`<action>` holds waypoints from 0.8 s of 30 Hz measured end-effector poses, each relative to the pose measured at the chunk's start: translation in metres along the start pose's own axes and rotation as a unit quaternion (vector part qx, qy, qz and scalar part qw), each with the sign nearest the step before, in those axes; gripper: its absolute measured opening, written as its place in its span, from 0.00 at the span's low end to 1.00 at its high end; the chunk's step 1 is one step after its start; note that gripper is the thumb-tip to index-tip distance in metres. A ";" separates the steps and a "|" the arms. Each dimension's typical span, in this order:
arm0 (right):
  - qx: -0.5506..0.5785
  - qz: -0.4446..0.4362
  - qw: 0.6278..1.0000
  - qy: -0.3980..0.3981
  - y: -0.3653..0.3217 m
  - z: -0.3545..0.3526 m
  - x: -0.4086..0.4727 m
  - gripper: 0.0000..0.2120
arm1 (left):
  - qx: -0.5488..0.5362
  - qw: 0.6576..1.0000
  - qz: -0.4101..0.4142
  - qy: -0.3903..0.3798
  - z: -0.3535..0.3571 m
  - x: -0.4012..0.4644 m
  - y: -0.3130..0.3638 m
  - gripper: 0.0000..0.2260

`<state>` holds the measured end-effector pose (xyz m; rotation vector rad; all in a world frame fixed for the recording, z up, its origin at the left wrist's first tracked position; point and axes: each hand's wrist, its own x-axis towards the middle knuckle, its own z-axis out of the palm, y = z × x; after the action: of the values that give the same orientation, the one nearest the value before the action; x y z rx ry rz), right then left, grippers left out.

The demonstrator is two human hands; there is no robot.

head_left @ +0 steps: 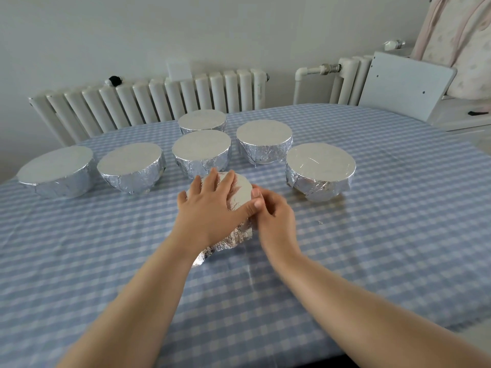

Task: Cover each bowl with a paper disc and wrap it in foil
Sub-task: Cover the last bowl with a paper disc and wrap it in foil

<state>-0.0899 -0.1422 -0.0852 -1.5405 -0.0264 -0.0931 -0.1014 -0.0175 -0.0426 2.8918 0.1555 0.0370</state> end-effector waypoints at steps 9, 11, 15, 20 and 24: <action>0.047 0.030 0.997 0.055 -0.004 0.009 0.011 0.11 | -0.024 0.999 -0.046 -0.014 -0.005 0.006 0.005 0.51; 0.058 0.040 0.996 0.059 -0.005 0.011 0.013 0.11 | -0.030 0.998 -0.053 -0.016 -0.006 0.006 0.006 0.51; 0.088 0.051 0.993 0.052 -0.006 0.013 0.018 0.09 | -0.055 0.996 -0.065 -0.022 -0.009 0.006 0.005 0.48; 0.146 0.063 0.987 0.031 -0.004 0.018 0.021 0.06 | -0.079 0.994 -0.069 -0.017 -0.010 0.006 0.003 0.46; 0.200 0.080 0.976 0.024 0.000 0.021 0.024 0.08 | -0.076 0.995 -0.065 -0.017 -0.012 0.007 0.003 0.46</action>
<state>-0.0650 -0.1218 -0.0823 -1.1325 0.1116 0.0031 -0.0951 -0.0170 -0.0305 2.7228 0.3196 -0.0215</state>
